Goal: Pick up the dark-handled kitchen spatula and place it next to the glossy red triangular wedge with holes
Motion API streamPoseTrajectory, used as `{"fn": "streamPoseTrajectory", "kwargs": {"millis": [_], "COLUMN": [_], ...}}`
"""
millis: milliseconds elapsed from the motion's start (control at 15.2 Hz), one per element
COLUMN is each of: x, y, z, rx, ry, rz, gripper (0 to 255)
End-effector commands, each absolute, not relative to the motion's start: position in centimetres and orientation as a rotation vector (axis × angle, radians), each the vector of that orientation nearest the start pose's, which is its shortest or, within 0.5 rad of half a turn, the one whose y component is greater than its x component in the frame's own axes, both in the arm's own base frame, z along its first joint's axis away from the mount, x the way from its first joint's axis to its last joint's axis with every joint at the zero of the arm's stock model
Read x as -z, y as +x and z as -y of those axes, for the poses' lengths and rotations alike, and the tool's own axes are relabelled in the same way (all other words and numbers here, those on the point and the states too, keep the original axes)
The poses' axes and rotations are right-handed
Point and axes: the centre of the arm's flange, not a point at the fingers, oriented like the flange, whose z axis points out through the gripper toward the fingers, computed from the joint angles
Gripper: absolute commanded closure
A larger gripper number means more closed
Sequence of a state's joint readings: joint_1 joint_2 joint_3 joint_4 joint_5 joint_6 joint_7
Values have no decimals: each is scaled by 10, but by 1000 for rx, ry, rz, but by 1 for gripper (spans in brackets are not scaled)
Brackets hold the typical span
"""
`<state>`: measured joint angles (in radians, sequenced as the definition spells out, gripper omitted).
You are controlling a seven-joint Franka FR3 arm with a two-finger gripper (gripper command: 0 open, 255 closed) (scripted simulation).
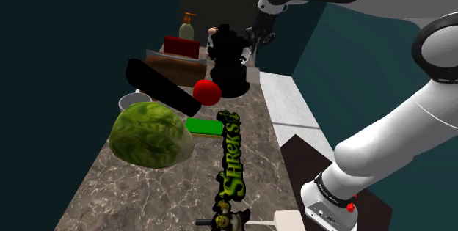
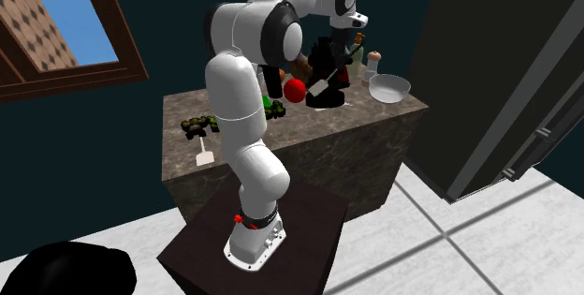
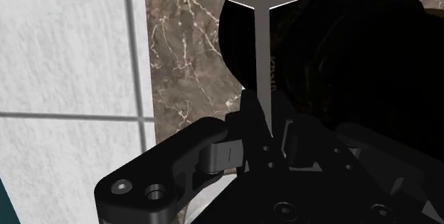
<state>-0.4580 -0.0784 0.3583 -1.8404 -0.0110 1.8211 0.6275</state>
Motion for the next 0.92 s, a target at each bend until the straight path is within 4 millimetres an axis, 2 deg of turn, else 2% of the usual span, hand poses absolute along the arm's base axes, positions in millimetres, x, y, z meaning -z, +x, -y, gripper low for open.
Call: {"fn": "streamPoseTrajectory", "kwargs": {"millis": [0, 594, 858], "x": [-560, -560, -539], "y": [568, 665, 665], "z": [64, 126, 126], "rx": [98, 98, 98], "ry": [-2957, -2957, -2957], "rz": [-1124, -1124, -1124], "gripper": [255, 255, 255]}}
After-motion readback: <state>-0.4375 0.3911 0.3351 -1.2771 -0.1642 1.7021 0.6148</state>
